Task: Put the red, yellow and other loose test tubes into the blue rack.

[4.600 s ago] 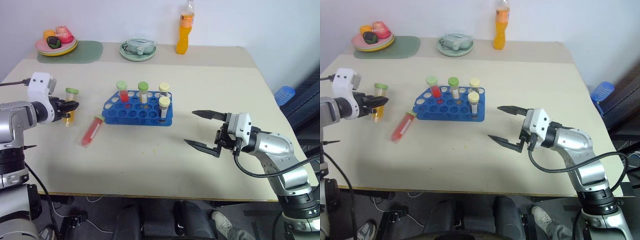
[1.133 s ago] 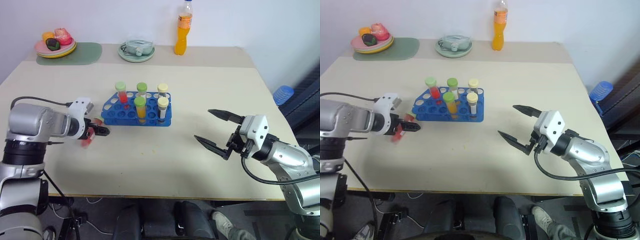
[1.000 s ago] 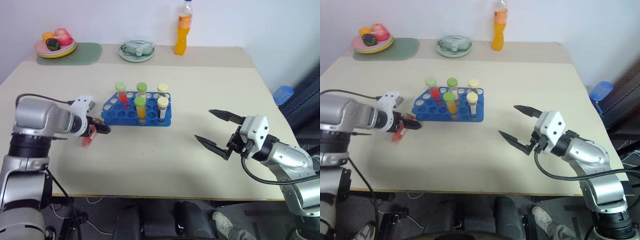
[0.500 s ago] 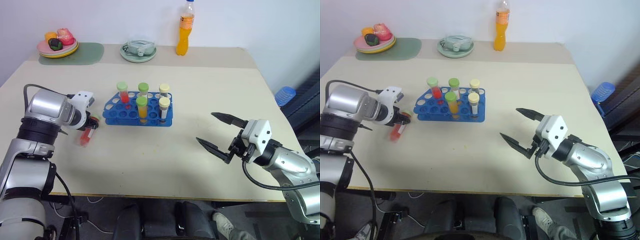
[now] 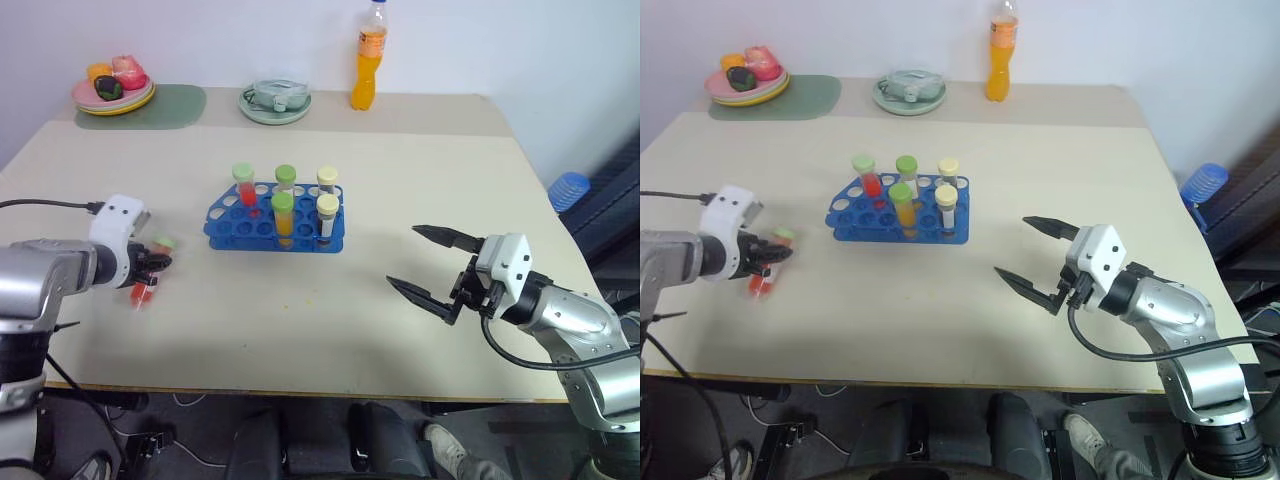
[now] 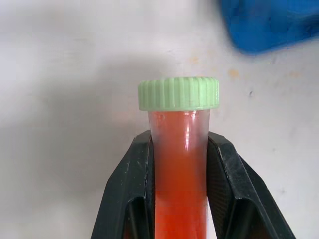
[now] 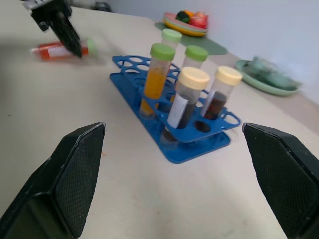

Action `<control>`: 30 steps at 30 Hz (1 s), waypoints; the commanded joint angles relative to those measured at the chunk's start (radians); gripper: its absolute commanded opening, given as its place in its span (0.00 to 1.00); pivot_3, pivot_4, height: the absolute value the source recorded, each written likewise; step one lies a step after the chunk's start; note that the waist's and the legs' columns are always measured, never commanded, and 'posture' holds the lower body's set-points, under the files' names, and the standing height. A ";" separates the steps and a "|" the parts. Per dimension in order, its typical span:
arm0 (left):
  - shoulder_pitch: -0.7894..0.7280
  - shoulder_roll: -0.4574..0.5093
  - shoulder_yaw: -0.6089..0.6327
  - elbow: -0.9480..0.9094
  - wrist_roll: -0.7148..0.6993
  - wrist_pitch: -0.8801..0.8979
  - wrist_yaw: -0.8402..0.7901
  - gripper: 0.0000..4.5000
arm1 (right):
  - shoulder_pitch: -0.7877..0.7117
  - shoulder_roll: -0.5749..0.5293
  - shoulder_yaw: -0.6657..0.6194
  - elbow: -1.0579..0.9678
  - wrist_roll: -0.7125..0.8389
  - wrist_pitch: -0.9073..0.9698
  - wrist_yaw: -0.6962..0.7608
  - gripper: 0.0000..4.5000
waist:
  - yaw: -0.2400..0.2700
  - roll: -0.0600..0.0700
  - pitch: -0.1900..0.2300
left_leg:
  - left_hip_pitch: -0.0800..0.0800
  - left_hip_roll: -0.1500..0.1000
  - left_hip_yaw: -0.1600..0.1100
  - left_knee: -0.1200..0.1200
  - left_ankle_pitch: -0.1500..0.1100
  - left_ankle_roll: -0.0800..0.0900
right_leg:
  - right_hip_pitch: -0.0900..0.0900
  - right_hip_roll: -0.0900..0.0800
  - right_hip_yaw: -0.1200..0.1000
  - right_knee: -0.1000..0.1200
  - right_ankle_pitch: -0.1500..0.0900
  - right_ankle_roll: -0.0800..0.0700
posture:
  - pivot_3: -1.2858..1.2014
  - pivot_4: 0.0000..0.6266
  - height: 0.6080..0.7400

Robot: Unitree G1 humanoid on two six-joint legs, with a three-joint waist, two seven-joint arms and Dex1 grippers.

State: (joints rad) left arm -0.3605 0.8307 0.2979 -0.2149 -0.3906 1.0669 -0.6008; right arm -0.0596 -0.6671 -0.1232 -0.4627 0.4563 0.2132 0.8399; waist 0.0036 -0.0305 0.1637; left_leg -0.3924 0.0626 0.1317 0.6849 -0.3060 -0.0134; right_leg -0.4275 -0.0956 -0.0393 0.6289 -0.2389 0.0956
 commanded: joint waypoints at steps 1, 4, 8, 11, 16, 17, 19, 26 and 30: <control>0.012 -0.119 0.183 -0.138 -0.058 -0.340 -0.014 0.21 | -0.027 0.012 0.004 0.011 0.016 -0.026 0.020 1.00 | 0.009 -0.002 -0.001 | 0.000 0.000 0.000 0.000 0.000 0.001 | 0.000 0.000 0.000 -0.001 0.000 0.000 | 0.52 0.24 1.00; 0.044 -0.138 0.178 -0.176 -0.103 -0.386 -0.063 0.21 | -0.036 0.015 0.005 0.026 0.012 -0.033 0.036 1.00 | 0.008 -0.001 -0.001 | 0.000 -0.001 0.001 0.000 -0.001 0.001 | 0.000 0.000 0.000 -0.001 0.002 0.002 | 0.52 0.24 1.00; 0.046 -0.245 0.090 -0.159 0.032 -0.694 0.010 0.21 | -0.058 0.007 -0.007 0.044 0.011 -0.042 0.050 1.00 | 0.008 -0.001 -0.001 | 0.001 -0.001 0.001 0.000 -0.001 0.001 | 0.001 0.000 0.000 -0.001 0.002 0.003 | 0.52 0.24 1.00; 0.042 -0.322 0.031 -0.085 0.082 -0.836 0.035 0.21 | -0.053 0.003 -0.016 0.043 0.008 -0.046 0.053 1.00 | 0.008 -0.001 -0.001 | 0.001 -0.001 0.001 0.000 -0.001 0.001 | 0.001 0.000 0.000 -0.001 0.002 0.003 | 0.52 0.24 1.00; 0.034 -0.422 -0.062 0.062 0.206 -1.095 0.101 0.21 | -0.035 -0.004 -0.033 0.020 0.003 -0.038 0.042 1.00 | 0.008 -0.001 -0.001 | 0.001 -0.001 0.001 0.000 -0.001 0.001 | 0.001 0.000 0.000 -0.002 0.002 0.003 | 0.52 0.24 1.00; 0.029 -0.435 -0.072 0.087 0.221 -1.132 0.115 0.21 | -0.033 -0.005 -0.035 0.016 0.003 -0.035 0.040 1.00 | 0.008 -0.001 -0.001 | 0.001 -0.001 0.001 0.000 -0.001 0.001 | 0.001 0.000 0.000 -0.002 0.002 0.003 | 0.52 0.24 1.00; 0.025 -0.464 -0.110 0.159 0.261 -1.220 0.135 0.21 | -0.027 -0.008 -0.043 0.000 0.006 -0.024 0.030 1.00 | 0.007 -0.001 -0.001 | 0.001 -0.001 0.001 0.000 -0.001 0.001 | 0.001 0.000 0.000 -0.001 0.002 0.003 | 0.52 0.24 1.00; -0.015 -0.544 -0.191 0.390 0.292 -1.416 0.137 0.21 | -0.017 -0.041 -0.084 -0.032 0.022 0.010 0.014 1.00 | 0.009 -0.001 -0.002 | 0.001 -0.001 0.001 0.000 -0.002 0.004 | 0.001 0.000 0.000 -0.002 0.002 0.003 | 0.52 0.24 1.00; -0.017 -0.558 -0.223 0.458 0.295 -1.476 0.124 0.21 | -0.010 -0.047 -0.097 -0.049 0.025 0.025 0.009 1.00 | 0.008 -0.001 -0.002 | 0.001 -0.001 0.001 0.000 -0.004 0.007 | 0.001 0.000 0.000 -0.002 0.002 0.003 | 0.52 0.24 1.00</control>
State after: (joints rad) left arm -0.3704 0.2746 0.0865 0.2242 -0.0993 -0.3792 -0.4732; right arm -0.0735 -0.6979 -0.1832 -0.4640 0.4575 0.2387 0.8558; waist 0.0111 -0.0312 0.1619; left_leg -0.3916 0.0618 0.1332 0.6849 -0.3098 -0.0066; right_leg -0.4264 -0.0953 -0.0396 0.6274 -0.2369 0.0986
